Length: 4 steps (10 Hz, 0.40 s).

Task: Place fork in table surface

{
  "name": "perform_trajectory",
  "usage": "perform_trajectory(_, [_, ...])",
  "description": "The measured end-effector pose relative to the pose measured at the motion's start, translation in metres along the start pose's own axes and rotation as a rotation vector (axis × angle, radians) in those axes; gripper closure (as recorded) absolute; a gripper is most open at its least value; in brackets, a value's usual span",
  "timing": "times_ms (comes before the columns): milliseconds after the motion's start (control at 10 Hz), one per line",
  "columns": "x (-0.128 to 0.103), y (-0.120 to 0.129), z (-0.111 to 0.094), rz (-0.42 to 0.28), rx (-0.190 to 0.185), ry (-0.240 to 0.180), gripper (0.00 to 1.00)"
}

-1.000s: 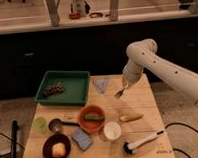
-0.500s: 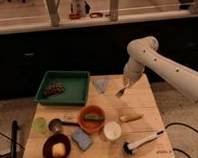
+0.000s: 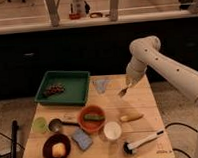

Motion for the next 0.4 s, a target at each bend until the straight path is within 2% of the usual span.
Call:
perform_trajectory(300, [0.021,0.009,0.022,0.055,-0.031,-0.004,1.0])
perform_trajectory(400, [0.033,0.015,0.035,0.087,-0.044,-0.013,1.0])
